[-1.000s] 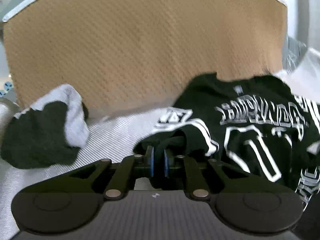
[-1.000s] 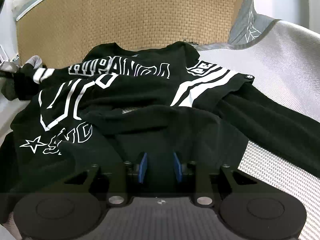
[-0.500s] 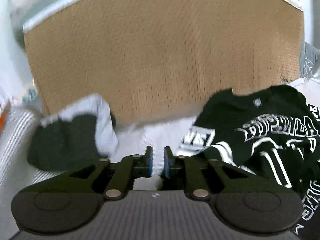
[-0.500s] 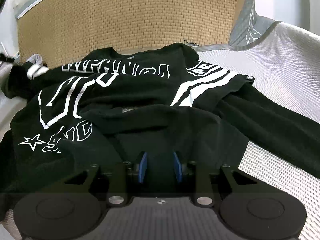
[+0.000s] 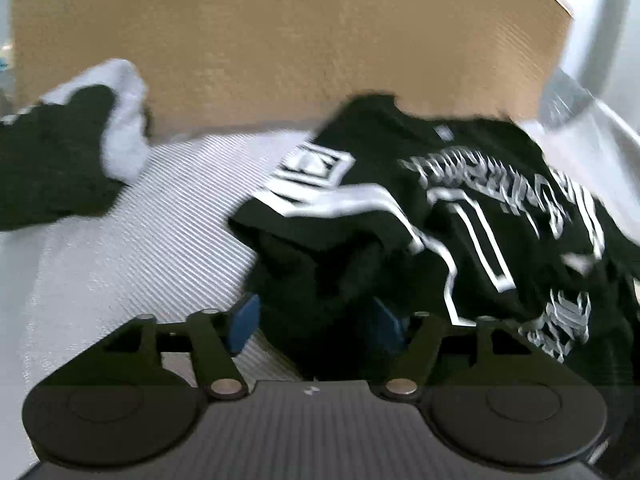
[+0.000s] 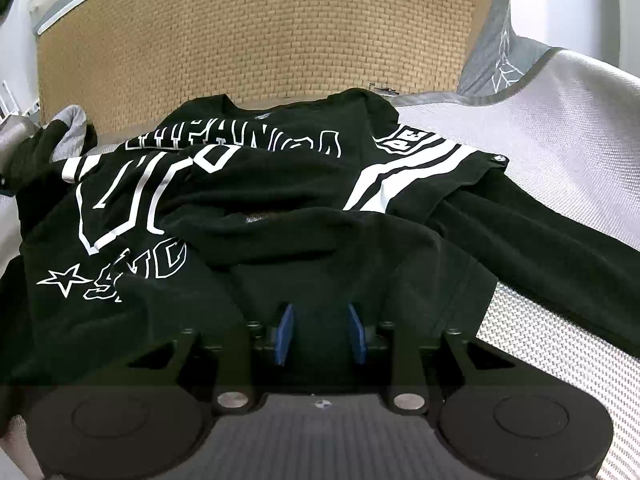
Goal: Fold clothes
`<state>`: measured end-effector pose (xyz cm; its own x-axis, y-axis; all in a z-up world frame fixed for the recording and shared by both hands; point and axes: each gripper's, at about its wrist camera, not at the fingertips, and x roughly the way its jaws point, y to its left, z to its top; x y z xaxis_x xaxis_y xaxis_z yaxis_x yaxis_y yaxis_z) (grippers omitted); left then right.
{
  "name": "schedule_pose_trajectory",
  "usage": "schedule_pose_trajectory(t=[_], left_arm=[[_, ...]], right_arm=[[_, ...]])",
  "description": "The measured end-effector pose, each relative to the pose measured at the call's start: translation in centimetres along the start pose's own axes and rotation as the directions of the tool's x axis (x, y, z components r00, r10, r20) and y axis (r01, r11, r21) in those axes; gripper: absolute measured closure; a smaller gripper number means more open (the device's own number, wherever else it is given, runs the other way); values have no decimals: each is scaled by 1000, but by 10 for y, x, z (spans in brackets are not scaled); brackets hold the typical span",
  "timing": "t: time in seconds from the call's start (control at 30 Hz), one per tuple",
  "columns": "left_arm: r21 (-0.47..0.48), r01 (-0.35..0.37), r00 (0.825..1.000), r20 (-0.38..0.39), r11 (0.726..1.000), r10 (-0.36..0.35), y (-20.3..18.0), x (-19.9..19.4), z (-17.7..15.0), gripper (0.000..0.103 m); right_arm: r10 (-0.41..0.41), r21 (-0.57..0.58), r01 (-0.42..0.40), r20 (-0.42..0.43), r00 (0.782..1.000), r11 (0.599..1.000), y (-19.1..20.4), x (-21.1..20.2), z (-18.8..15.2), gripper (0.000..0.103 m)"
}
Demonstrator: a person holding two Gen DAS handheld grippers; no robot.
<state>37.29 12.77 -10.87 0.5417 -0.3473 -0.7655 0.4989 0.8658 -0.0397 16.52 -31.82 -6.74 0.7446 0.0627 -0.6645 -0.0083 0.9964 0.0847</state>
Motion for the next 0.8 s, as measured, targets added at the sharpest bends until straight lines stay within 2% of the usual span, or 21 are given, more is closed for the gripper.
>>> schedule_pose_trajectory(t=[0.17, 0.27, 0.43, 0.5, 0.57, 0.6, 0.67, 0.8], left_arm=[[83, -20, 998, -64, 996, 25, -6, 17, -16, 34], [56, -53, 994, -87, 997, 58, 2, 26, -19, 35], [-19, -22, 997, -77, 1000, 21, 12, 29, -18, 44], [-5, -25, 997, -67, 1000, 25, 10, 28, -18, 49], [-2, -20, 997, -69, 1000, 20, 8, 30, -18, 59], [-4, -22, 997, -74, 1000, 21, 7, 30, -18, 72], [-2, -39, 997, -71, 999, 39, 8, 30, -17, 84], [54, -102, 993, -46, 993, 105, 12, 21, -10, 88]], right_arm=[[-2, -5, 2, 2, 1000, 1000, 1, 0, -1, 68], [-5, -11, 5, 3, 1000, 1000, 2, 0, -1, 68], [-9, -24, 10, 10, 1000, 1000, 4, 1, -3, 67], [-11, -26, 11, 12, 1000, 1000, 4, 1, -3, 66], [-14, -30, 14, 14, 1000, 999, 5, 1, -4, 66], [-15, -32, 15, 15, 1000, 999, 6, 1, -4, 66], [-15, -32, 15, 16, 1000, 999, 6, 1, -4, 66], [-9, -26, 9, 17, 1000, 1000, 5, 1, -4, 65]])
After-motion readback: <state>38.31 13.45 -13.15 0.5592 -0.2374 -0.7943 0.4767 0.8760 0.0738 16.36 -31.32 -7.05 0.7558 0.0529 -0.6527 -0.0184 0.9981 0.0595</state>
